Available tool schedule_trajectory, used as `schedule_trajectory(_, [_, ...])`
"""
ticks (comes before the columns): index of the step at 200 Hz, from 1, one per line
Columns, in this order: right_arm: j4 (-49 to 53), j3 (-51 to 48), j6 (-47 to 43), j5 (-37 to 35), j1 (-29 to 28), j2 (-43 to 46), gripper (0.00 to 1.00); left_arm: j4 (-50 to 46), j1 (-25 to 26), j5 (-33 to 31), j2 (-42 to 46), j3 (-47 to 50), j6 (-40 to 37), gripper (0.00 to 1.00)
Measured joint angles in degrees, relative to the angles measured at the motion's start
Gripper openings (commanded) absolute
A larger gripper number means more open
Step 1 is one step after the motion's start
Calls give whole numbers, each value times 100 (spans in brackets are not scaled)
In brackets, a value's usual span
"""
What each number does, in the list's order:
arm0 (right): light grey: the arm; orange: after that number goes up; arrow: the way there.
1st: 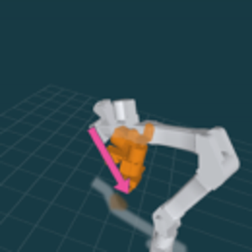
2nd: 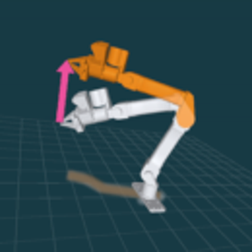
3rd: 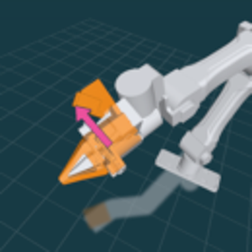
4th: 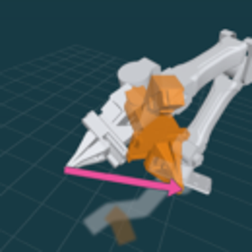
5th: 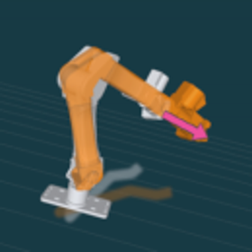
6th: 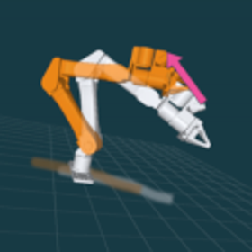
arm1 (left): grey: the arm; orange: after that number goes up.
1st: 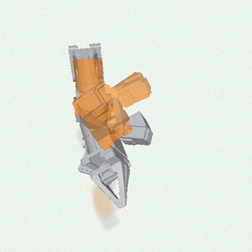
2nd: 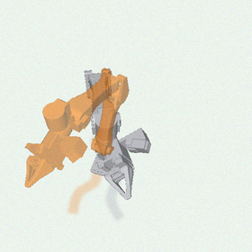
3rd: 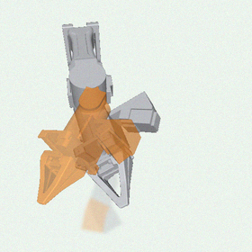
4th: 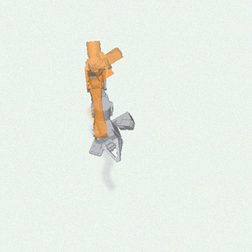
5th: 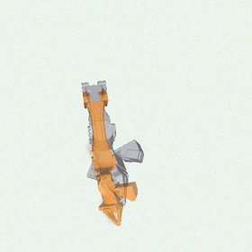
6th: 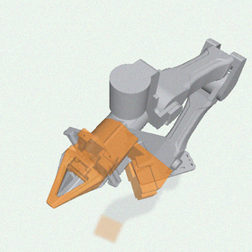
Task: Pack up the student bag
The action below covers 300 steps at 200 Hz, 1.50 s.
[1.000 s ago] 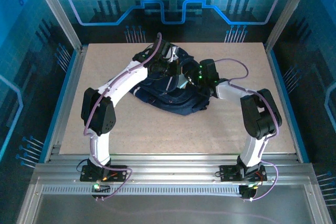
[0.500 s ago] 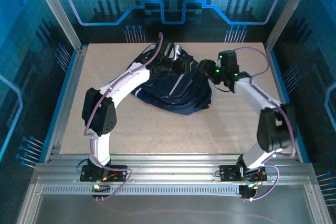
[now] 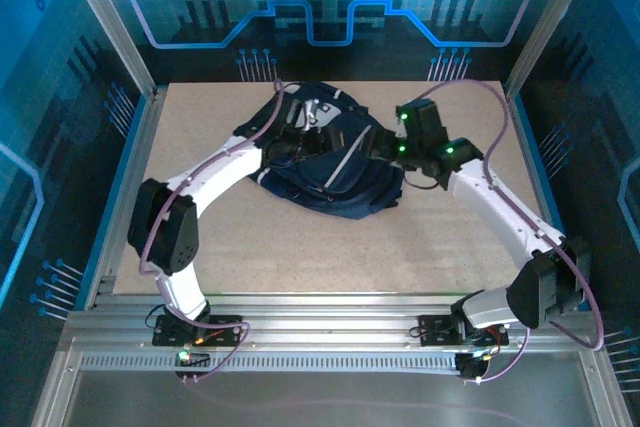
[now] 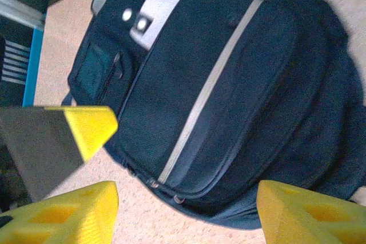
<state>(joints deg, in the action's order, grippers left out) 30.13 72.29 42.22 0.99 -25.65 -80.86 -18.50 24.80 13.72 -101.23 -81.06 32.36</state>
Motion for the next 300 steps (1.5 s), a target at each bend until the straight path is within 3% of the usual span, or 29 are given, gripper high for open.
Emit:
schedule_trajectory(72, [-376,59,863,-393,-1499,-1366,58,407,-782,-186,389,1447,81,77])
schedule_trajectory(126, [577,2295,-267,-1703,-2157,-2999,63,717,-1126,-251,389,1941,225,77])
schedule_trajectory(186, [1650,3866,-1064,-3248,-2463,-4341,69,968,-1550,-251,286,2024,234,76])
schedule_trajectory(260, [2201,3862,-1185,-4028,-2538,-4776,70,1099,-1576,-295,-330,1808,376,75])
schedule_trajectory(300, [2157,2420,-1141,-4225,-2540,-3993,72,1073,-1587,-304,-647,1425,389,75])
